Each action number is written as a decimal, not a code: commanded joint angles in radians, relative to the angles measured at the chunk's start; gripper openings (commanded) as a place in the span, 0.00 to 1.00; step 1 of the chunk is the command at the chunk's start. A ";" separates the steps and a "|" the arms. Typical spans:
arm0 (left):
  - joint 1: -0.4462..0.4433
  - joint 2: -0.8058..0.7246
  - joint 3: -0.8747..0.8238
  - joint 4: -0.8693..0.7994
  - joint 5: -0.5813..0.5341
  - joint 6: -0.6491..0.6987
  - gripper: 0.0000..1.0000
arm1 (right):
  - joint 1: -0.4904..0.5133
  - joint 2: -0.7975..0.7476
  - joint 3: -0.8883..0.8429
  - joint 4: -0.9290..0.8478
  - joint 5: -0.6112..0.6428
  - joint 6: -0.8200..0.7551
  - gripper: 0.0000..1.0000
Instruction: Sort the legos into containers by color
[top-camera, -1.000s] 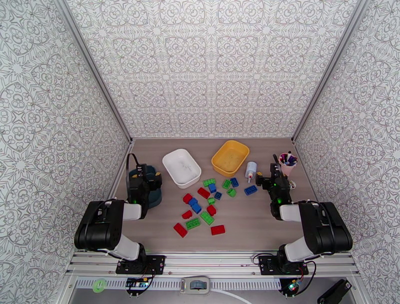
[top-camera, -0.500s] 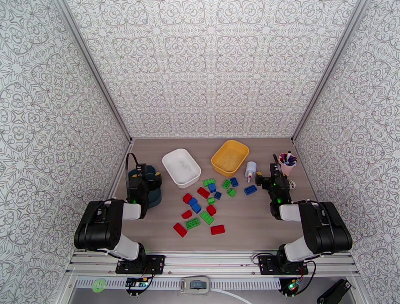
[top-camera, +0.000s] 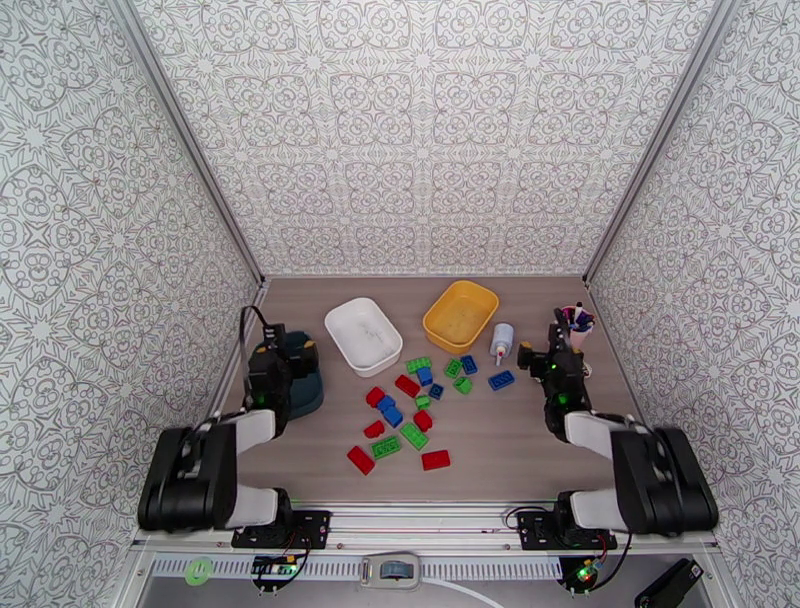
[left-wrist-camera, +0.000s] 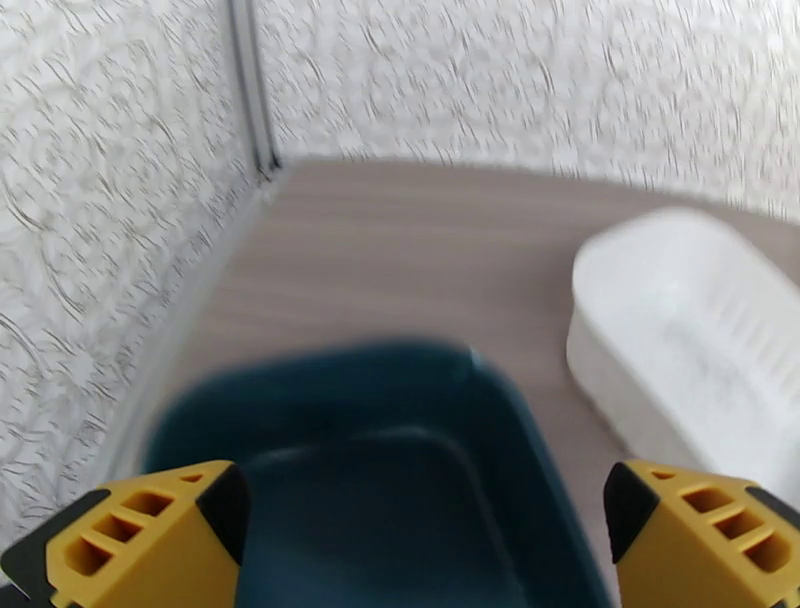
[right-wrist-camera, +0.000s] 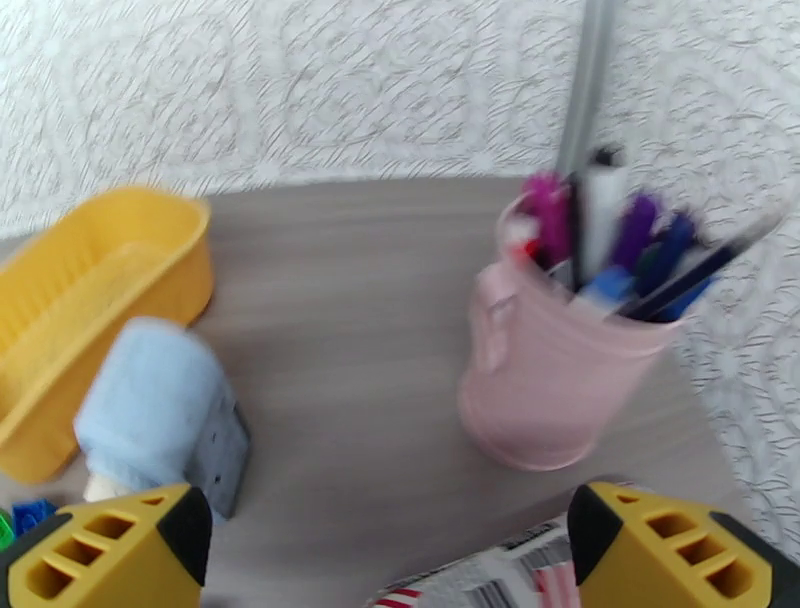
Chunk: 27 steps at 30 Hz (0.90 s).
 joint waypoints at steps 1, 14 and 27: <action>-0.003 -0.149 0.063 -0.214 -0.071 -0.075 0.99 | -0.006 -0.162 0.101 -0.297 0.066 0.106 0.99; 0.114 -0.544 0.278 -0.997 0.124 -0.558 1.00 | -0.009 -0.460 0.454 -1.132 -0.144 0.326 0.87; -0.281 -0.563 0.284 -1.456 0.242 -0.761 0.76 | 0.222 -0.288 0.372 -1.268 -0.515 0.491 0.52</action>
